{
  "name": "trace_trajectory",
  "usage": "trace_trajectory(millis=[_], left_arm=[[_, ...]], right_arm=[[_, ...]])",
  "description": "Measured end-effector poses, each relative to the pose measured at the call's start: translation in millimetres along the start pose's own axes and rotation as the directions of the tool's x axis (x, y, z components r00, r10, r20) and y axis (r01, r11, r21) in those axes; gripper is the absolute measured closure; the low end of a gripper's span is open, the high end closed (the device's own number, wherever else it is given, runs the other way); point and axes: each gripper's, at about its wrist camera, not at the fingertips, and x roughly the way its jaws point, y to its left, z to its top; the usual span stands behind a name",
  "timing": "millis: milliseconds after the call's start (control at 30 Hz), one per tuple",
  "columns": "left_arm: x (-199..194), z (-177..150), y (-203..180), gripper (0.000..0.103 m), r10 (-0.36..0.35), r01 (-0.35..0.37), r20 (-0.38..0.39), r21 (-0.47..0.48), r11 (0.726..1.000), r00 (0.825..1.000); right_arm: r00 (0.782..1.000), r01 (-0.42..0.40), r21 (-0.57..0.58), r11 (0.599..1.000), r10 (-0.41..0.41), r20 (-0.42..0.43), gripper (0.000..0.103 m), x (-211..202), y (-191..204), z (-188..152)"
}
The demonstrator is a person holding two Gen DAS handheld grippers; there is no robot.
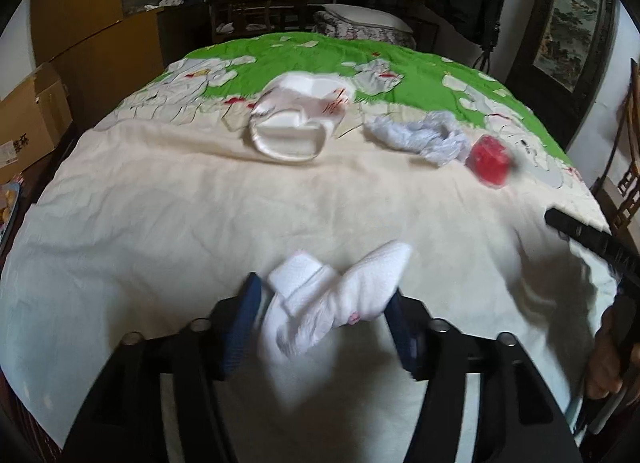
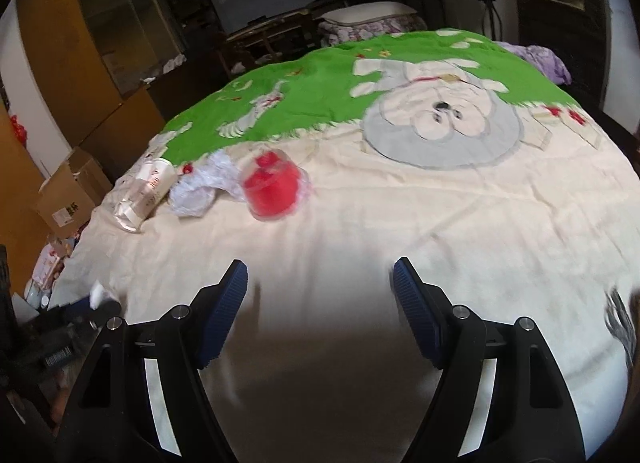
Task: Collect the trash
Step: 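Grasp the white cloth with the left tool while the right tool grasps the red cup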
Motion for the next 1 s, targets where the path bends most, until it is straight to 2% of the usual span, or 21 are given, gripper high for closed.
trace_trajectory(millis=[300, 600, 633, 667, 733, 833, 900, 967, 1000], left_arm=[[8, -7, -2, 0.039, 0.025, -0.025, 0.008, 0.021, 0.999, 1.000], [12, -4, 2, 0.040, -0.009, 0.009, 0.013, -0.003, 1.000, 1.000], [12, -4, 2, 0.040, -0.010, 0.010, 0.015, -0.004, 1.000, 1.000], [13, -5, 2, 0.040, -0.012, 0.012, 0.017, -0.005, 1.000, 1.000], [14, -6, 3, 0.041, -0.011, 0.011, 0.023, -0.007, 1.000, 1.000], [14, -6, 5, 0.049, -0.006, 0.006, 0.029, -0.018, 1.000, 1.000], [9, -5, 9, 0.065, -0.015, 0.016, 0.034, -0.039, 0.999, 0.999], [1, -4, 11, 0.075, -0.044, 0.046, 0.044, -0.051, 0.998, 0.998], [-2, -4, 11, 0.076, -0.041, 0.043, 0.047, -0.052, 0.998, 0.998]], right_arm=[[1.000, 0.020, -0.047, 0.999, -0.021, -0.007, 0.030, 46, 25, 38], [0.998, 0.057, -0.044, 0.997, -0.058, -0.019, 0.030, 69, 26, 41], [0.998, 0.057, -0.041, 0.998, -0.058, -0.023, 0.031, 71, 25, 41], [0.999, 0.044, -0.042, 0.998, -0.045, -0.024, 0.045, 72, 25, 40], [0.999, 0.054, -0.062, 0.997, -0.054, -0.002, 0.048, 71, 29, 38], [0.997, 0.074, -0.096, 0.993, -0.070, 0.043, 0.048, 62, 37, 35], [0.995, 0.085, -0.100, 0.991, -0.079, 0.064, 0.048, 53, 39, 35], [0.994, 0.079, -0.089, 0.993, -0.071, 0.082, 0.048, 40, 39, 34], [0.993, 0.076, -0.087, 0.993, -0.068, 0.092, 0.048, 33, 38, 31]])
